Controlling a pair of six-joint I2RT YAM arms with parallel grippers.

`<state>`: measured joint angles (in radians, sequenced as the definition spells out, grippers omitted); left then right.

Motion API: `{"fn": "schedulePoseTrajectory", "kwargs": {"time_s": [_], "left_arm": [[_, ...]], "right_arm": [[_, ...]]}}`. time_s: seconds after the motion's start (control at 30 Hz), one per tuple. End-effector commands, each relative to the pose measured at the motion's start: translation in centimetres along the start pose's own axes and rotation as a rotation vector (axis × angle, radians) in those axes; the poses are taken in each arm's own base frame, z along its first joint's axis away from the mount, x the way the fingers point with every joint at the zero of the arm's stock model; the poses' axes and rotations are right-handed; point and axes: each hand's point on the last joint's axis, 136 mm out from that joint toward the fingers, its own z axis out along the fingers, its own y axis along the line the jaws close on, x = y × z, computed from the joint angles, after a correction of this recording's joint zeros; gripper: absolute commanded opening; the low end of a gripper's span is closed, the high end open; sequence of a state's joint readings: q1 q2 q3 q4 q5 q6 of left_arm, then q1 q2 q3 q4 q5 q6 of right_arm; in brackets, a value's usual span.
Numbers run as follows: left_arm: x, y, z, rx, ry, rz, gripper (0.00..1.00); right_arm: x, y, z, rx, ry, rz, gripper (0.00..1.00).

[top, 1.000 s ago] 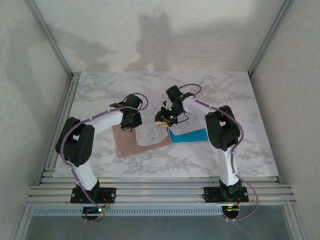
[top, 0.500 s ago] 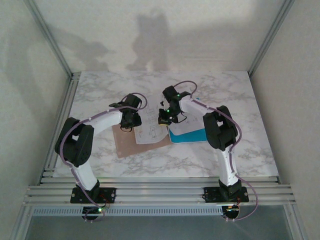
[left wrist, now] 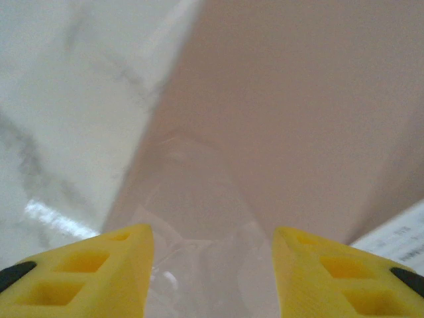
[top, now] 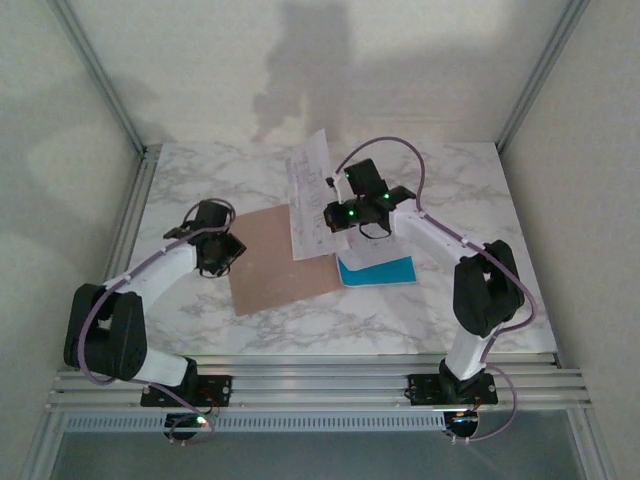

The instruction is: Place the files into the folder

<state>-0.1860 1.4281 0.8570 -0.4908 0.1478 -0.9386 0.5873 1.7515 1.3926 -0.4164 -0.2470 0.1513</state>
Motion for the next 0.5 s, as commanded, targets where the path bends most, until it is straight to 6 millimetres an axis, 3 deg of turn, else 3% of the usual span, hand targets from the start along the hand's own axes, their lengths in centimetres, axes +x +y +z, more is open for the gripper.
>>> {"fn": "schedulePoseTrajectory", "kwargs": {"time_s": [0.0, 0.23, 0.47], "left_arm": [[1.2, 1.7, 0.0, 0.019, 0.051, -0.124, 0.41], [2.4, 4.3, 0.9, 0.010, 0.079, -0.205, 0.20], [2.7, 5.7, 1.6, 0.007, 0.090, -0.245, 0.13]], "right_arm": [[-2.2, 1.2, -0.9, -0.036, -0.141, -0.142, 0.00], [-1.3, 2.6, -0.6, -0.126, -0.129, -0.185, 0.00], [0.3, 3.3, 0.2, -0.197, -0.083, -0.180, 0.00]]}}
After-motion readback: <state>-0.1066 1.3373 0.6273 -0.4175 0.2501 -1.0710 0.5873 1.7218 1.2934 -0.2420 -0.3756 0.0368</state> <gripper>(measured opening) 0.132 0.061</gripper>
